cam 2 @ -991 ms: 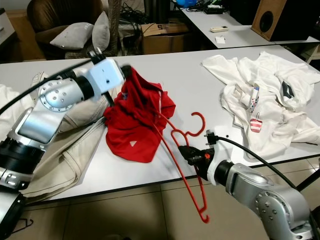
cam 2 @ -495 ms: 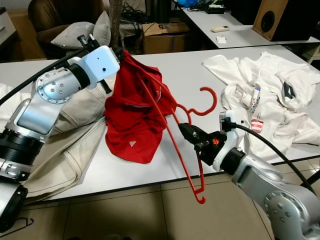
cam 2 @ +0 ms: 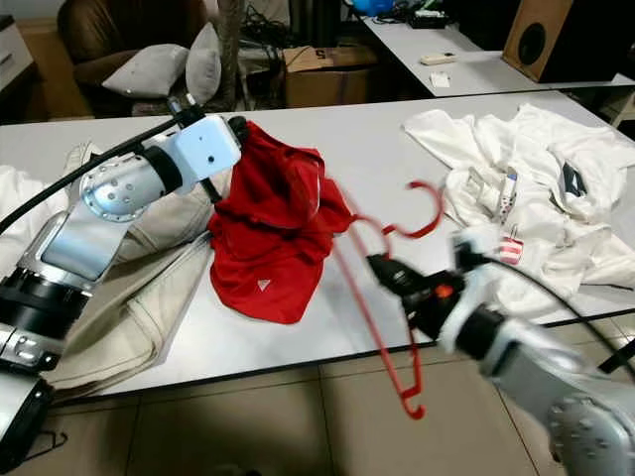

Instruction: Hang hanger

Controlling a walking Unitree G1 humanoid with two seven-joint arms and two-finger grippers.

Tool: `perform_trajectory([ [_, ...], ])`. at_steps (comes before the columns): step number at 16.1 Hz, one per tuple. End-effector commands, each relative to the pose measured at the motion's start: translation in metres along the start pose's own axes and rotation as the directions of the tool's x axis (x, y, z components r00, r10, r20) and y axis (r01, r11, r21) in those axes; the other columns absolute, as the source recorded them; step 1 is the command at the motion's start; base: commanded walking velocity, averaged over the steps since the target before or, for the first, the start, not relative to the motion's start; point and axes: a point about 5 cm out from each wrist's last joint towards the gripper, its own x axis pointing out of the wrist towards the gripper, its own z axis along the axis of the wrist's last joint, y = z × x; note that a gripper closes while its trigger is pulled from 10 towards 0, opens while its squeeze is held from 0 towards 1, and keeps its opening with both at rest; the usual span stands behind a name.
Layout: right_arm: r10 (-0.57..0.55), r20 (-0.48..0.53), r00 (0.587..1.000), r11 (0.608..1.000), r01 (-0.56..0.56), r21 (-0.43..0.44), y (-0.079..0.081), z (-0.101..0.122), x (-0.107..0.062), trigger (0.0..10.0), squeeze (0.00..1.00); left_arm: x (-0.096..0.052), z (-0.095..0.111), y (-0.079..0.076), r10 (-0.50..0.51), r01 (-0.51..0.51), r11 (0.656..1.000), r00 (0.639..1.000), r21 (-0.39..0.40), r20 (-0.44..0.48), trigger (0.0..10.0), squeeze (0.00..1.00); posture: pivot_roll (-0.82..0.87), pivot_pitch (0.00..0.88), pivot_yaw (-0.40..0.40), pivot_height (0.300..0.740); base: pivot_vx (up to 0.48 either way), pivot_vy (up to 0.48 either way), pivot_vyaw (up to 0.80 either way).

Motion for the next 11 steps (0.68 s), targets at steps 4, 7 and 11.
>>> perform_trajectory([
  [4,-0.002,-0.031,1.0,1.0,0.003,0.019,0.001,-0.003,-0.005,10.0,0.0,0.0,0.006,-0.007,-0.021,0.02,1.0,0.999,0.011,0.033,0.0,0.0,0.0,0.0,0.026,0.74,0.0,0.0,0.0],
  [7,0.007,-0.066,0.998,0.999,-0.004,0.041,0.001,-0.009,0.0,10.0,0.0,0.002,0.018,-0.011,-0.03,0.029,1.0,0.996,0.007,0.088,0.0,0.0,0.01,0.0,0.015,0.74,0.0,0.0,0.0],
  [11,-0.028,-0.096,0.995,0.997,0.036,0.074,-0.005,-0.015,0.003,10.0,0.0,0.0,0.03,-0.012,-0.044,0.042,0.999,0.985,0.017,0.165,0.0,0.0,0.01,0.0,0.015,0.74,0.0,0.0,0.0],
])
